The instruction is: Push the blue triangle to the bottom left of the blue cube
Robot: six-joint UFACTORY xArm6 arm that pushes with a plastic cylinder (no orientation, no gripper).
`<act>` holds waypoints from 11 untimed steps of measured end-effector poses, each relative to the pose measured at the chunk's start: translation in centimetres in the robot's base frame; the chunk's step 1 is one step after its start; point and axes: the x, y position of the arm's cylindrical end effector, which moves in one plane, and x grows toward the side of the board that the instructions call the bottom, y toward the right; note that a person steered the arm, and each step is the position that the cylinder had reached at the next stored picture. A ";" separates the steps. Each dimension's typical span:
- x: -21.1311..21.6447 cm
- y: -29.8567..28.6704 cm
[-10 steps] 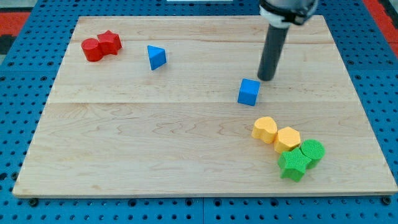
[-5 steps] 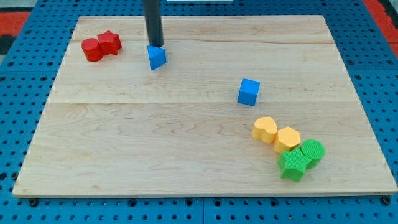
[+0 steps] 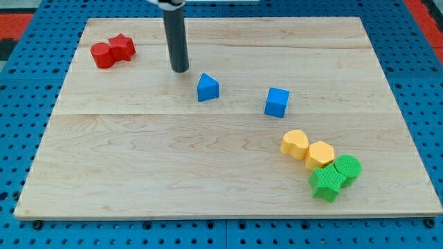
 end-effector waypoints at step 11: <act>3.3 7.9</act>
